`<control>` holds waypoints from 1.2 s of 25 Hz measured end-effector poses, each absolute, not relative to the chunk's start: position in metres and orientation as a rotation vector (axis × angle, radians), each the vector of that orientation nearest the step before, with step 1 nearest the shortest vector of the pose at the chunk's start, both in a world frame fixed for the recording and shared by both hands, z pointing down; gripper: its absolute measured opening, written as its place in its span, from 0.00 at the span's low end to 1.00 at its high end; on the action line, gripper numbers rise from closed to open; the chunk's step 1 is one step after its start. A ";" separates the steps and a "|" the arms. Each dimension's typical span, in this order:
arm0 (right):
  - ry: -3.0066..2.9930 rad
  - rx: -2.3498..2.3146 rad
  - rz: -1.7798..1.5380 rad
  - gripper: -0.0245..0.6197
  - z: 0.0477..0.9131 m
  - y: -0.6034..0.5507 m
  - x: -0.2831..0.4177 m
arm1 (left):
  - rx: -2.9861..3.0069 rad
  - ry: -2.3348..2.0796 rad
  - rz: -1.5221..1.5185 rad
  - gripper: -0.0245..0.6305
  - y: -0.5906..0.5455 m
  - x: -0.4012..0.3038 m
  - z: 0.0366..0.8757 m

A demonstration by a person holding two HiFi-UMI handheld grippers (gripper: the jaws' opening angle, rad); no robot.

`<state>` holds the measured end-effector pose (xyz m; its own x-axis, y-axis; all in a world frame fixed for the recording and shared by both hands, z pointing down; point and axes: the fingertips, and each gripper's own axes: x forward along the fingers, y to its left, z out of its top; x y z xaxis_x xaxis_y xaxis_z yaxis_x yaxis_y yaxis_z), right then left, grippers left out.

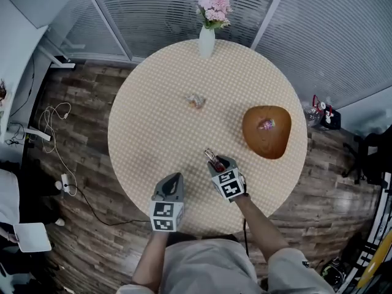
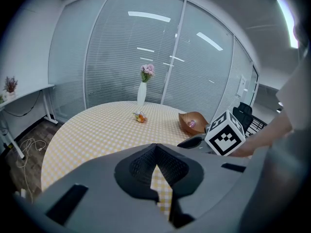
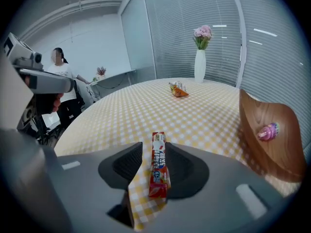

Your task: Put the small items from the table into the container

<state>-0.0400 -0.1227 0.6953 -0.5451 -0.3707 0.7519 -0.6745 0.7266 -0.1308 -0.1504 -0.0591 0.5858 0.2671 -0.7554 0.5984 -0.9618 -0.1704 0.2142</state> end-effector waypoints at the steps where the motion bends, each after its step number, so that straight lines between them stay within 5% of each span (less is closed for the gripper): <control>1: -2.184 0.786 0.535 0.23 0.700 -0.124 -0.039 | 1.985 -1.550 0.483 0.04 -0.057 -0.152 0.587; 30: -2.146 0.894 0.568 0.20 0.692 -0.126 -0.036 | 2.012 -1.491 0.514 0.04 -0.043 -0.158 0.592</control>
<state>-0.0359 -0.1260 0.6918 -0.4910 -0.4192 0.7636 -0.7419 0.6606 -0.1144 -0.1582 -0.0425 0.5917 0.3025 -0.7306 0.6121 -0.9526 -0.2101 0.2200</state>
